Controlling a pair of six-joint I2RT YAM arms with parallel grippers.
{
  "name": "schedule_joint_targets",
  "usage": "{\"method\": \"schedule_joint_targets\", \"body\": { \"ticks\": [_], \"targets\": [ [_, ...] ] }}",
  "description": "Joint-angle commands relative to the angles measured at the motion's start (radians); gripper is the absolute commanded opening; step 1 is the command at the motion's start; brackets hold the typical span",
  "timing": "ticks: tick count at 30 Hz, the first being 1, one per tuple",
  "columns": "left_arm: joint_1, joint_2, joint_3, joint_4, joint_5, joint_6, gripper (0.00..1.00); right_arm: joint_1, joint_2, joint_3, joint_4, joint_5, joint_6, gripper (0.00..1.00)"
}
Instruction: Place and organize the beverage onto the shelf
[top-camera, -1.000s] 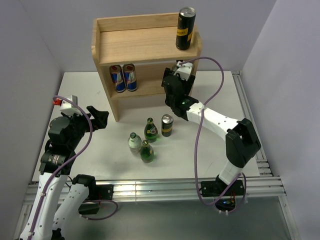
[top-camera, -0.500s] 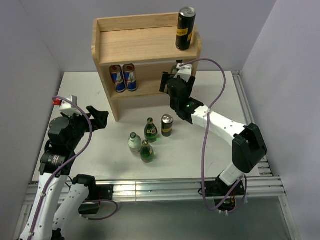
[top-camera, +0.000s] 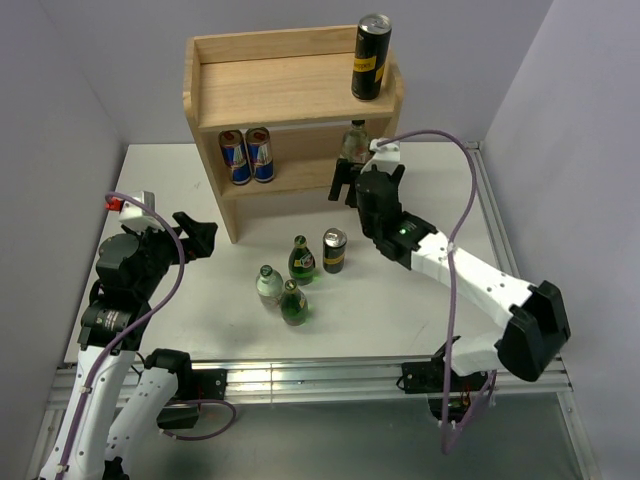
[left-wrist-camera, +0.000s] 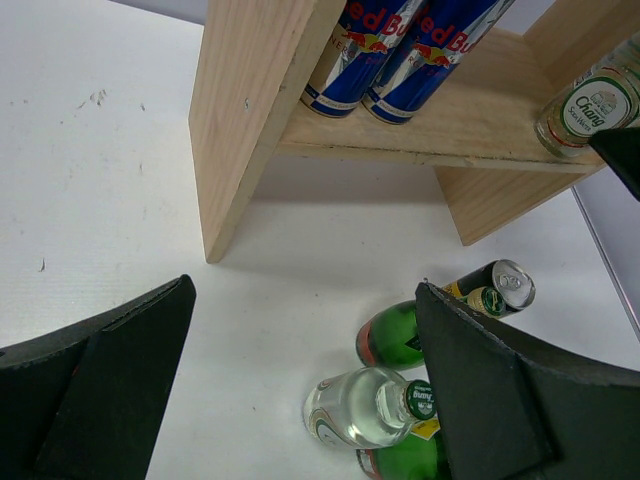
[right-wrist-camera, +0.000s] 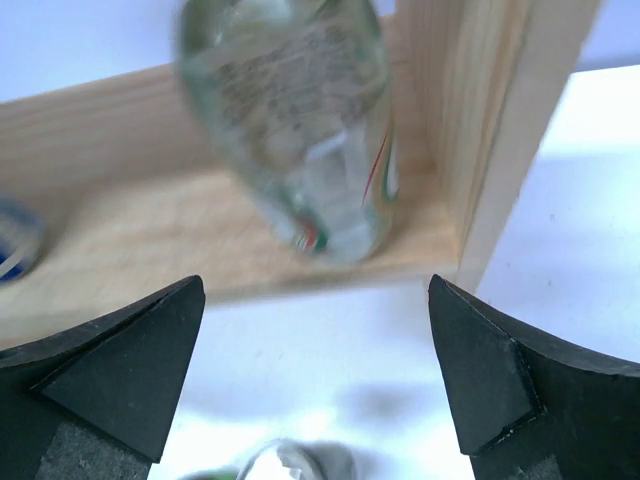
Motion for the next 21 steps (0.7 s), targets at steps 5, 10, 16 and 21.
{"method": "schedule_joint_targets", "body": {
  "ticks": [5,10,16,21],
  "targets": [
    [0.006,-0.008,0.006,0.032,0.0,0.016,0.99,0.106,-0.212,-0.098,-0.084,-0.01,0.01,1.0],
    [0.007,-0.004,0.004,0.033,0.015,0.016,0.99,0.296,-0.417,-0.304,-0.061,-0.118,0.025,1.0],
    [-0.002,0.019,-0.003,0.059,0.214,0.018,0.99,0.504,-0.598,-0.494,-0.07,-0.105,0.114,1.0],
    [-0.181,0.056,0.031,-0.003,0.176,-0.023,0.99,0.558,-0.689,-0.565,-0.142,-0.033,0.187,1.0]
  ]
}}
